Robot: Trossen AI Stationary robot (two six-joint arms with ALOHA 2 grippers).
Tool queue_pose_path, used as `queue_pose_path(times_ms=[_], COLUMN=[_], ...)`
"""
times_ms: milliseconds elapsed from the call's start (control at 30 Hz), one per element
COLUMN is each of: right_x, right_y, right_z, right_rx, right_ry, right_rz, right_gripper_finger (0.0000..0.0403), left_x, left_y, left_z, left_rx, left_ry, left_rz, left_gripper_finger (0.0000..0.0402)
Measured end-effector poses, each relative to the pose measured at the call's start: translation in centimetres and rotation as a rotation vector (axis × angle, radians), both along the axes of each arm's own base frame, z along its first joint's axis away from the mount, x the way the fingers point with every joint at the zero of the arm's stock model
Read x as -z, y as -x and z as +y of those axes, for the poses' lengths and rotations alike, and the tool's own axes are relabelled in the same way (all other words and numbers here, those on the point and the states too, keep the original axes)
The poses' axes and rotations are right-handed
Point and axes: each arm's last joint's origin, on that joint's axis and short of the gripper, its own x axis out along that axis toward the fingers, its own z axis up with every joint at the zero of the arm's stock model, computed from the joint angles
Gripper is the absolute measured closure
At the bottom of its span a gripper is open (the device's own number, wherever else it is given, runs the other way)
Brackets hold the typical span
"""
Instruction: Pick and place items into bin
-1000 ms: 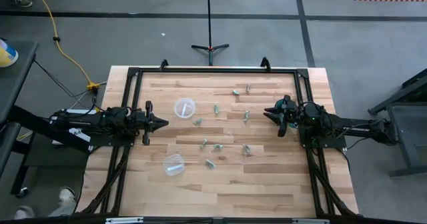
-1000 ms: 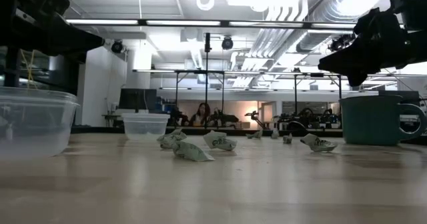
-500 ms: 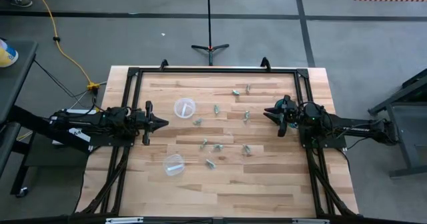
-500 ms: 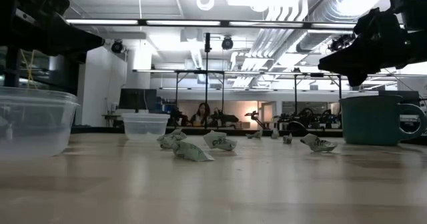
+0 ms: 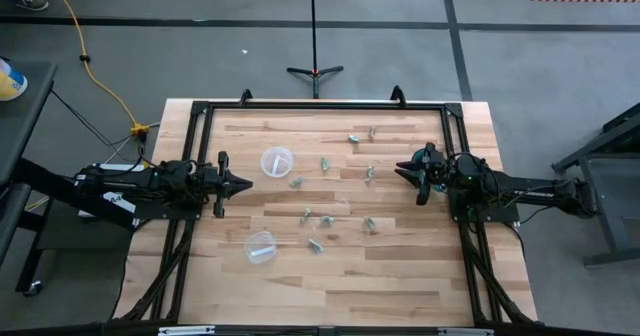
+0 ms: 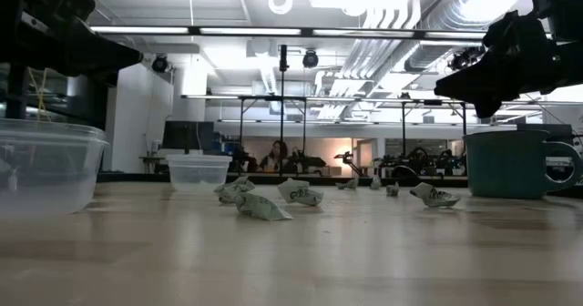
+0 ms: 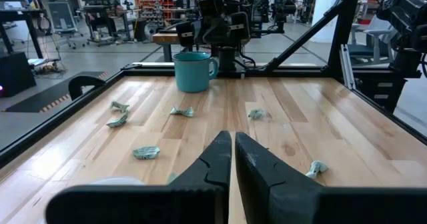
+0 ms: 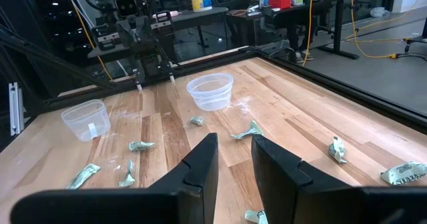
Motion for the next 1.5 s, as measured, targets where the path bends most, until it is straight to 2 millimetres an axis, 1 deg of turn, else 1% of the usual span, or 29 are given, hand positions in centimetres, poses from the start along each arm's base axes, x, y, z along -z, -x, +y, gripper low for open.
queue_pose_path(times_ms=[1033,1300,1400,1500], right_x=[-0.1,-0.4,-1.0,-2.2], right_y=[0.0,0.0,-0.1,-0.4], right_z=[0.0,0.0,0.2,0.3], right_rx=[0.011,-0.014,-0.081,-0.134], right_ry=[-0.002,0.031,0.028,0.040], right_rz=[-0.013,-0.025,-0.038,-0.052], right_gripper_finger=[0.0320,0.0320,0.0309,0.0280], left_x=[0.0,0.0,-0.1,-0.2], left_y=[0.0,0.0,0.0,0.0], left_z=[0.0,0.1,0.2,0.4], left_rx=[-0.006,-0.026,-0.084,-0.145], left_ry=[0.000,-0.006,-0.005,0.047], left_rz=[-0.001,-0.002,-0.014,-0.030], left_gripper_finger=[0.0346,0.0346,0.0346,0.0346])
